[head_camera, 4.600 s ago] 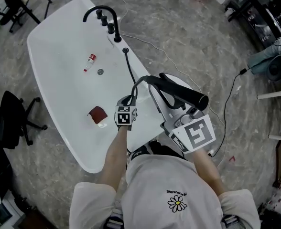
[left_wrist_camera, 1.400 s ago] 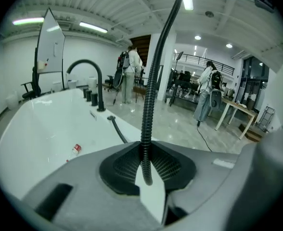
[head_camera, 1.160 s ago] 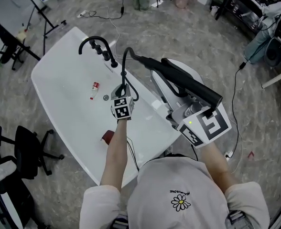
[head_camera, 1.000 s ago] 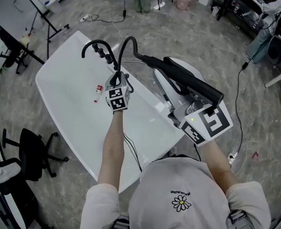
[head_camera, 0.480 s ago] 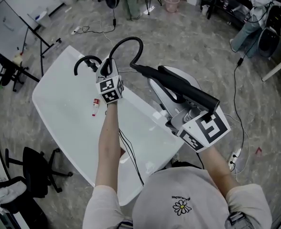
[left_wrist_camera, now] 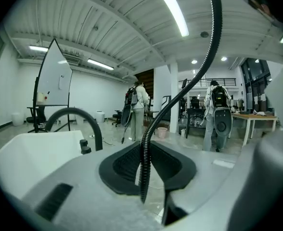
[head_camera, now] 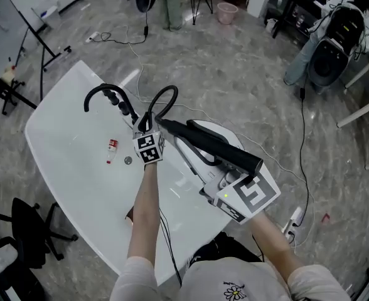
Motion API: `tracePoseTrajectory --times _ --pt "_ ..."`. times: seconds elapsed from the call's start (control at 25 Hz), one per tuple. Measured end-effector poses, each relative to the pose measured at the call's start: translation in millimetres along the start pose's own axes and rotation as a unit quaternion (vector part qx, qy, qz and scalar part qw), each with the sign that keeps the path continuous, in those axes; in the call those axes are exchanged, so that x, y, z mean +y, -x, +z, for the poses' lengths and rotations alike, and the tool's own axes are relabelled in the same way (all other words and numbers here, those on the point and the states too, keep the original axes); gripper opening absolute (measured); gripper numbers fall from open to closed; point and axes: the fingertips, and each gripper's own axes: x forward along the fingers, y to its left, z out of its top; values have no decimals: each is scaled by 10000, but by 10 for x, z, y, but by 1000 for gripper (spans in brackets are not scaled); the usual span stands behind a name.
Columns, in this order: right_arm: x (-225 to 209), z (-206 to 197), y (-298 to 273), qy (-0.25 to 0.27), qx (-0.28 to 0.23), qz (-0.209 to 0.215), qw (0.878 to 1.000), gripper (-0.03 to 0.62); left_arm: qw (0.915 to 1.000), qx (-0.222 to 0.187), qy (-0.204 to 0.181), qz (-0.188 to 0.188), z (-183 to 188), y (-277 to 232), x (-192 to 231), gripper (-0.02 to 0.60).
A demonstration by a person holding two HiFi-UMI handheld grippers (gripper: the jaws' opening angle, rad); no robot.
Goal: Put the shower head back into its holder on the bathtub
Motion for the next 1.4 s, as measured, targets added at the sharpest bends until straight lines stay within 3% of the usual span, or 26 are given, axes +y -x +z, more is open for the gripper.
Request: tracePoseTrajectory --times 0.2,0.44,0.72,0.88,1.12,1.4 --pt "-93 -661 -449 -194 517 347 9979 140 9979 640 107 47 -802 -112 254 66" --pt "-35 -1191 -872 -490 919 597 9928 140 9954 857 359 233 -1296 239 536 58" --pt "-38 -1883 -1292 -301 1528 623 9858 140 9943 185 929 480 -1066 476 738 58" --pt "-65 -2221 -1390 -264 1783 607 9818 140 9943 -227 948 425 -851 546 711 57" --pt "-141 -2746 -1537 -154 2177 495 9746 140 9939 -329 994 350 -840 635 679 52" --pt "-200 -3215 -1739 20 2546 443 9660 140 9906 -312 1210 550 -1013 746 876 51"
